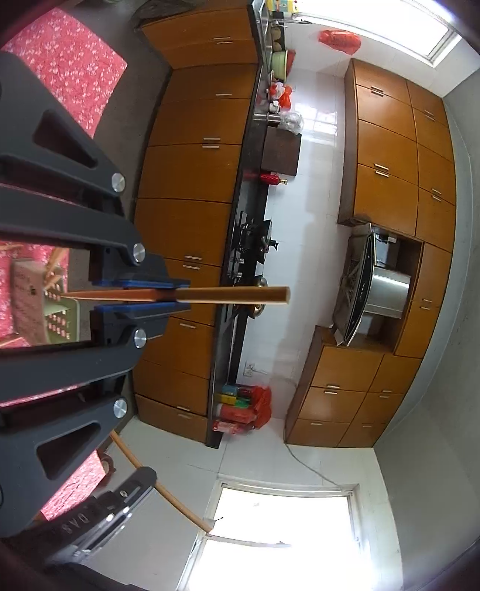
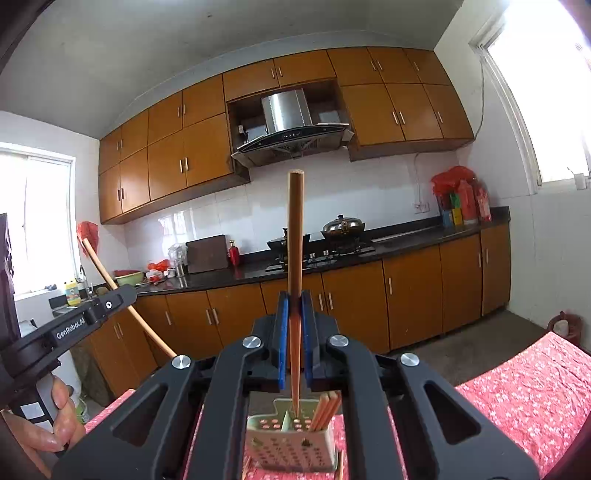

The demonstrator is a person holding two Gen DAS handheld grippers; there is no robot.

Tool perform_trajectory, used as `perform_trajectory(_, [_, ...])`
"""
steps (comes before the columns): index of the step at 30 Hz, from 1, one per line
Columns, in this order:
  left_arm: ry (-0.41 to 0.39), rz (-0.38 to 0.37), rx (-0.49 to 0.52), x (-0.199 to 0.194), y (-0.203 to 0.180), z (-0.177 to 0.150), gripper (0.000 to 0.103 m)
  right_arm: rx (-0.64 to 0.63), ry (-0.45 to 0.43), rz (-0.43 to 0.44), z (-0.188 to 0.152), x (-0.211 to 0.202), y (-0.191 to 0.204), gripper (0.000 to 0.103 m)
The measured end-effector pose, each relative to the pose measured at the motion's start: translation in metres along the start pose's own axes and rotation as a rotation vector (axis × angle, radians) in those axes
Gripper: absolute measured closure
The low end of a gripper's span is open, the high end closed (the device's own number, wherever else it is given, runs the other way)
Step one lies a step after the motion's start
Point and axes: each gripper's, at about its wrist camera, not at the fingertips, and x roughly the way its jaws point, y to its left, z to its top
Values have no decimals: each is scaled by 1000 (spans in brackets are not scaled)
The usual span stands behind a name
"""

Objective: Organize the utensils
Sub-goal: 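Raise the left tool's chopstick upright over the holder while the right tool does the same, then open the left tool to drop its chopstick into the holder while the right tool opens too, then lower the left tool onto a chopstick and close it while the right tool grasps one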

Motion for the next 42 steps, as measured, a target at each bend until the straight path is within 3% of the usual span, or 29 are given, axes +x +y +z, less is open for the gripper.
perform_trajectory(6, [43,0,-5,34,3,-23,95,10,98,-16,-24,33,-6,95])
perform_trajectory(14, [121,-4,-24,57,13,-40,94,27,161,-2,-31,39,-8,94])
perform_trajectory(17, [122,-4,-27,56,15,-37,92,23,155,-12,-26,36,-8,84])
perform_trajectory(23, [105,6,-46,33,21,-32,91,20,127,-34,-14,15,-9,83])
perform_trajectory(27, [112,18,-72,0,36,-34,84,34,131,-72,-17,-13,-23,83])
perform_trajectory(30, [141,50,-64,-27,52,-51,80,34,202,-121,-40,-24,-39,82])
perform_trajectory(32, [175,91,-48,-40,64,-71,78,34,303,-160,-70,-24,-54,80])
perform_trajectory(35, [296,171,-2,-46,88,-119,78,52,483,-190,-125,-18,-73,80])
perform_trajectory(39, [484,229,-11,-40,119,-176,78,87,695,-123,-186,-12,-72,80])
perform_trajectory(42, [575,250,-25,-38,130,-209,78,116,751,-64,-203,-10,-59,80])
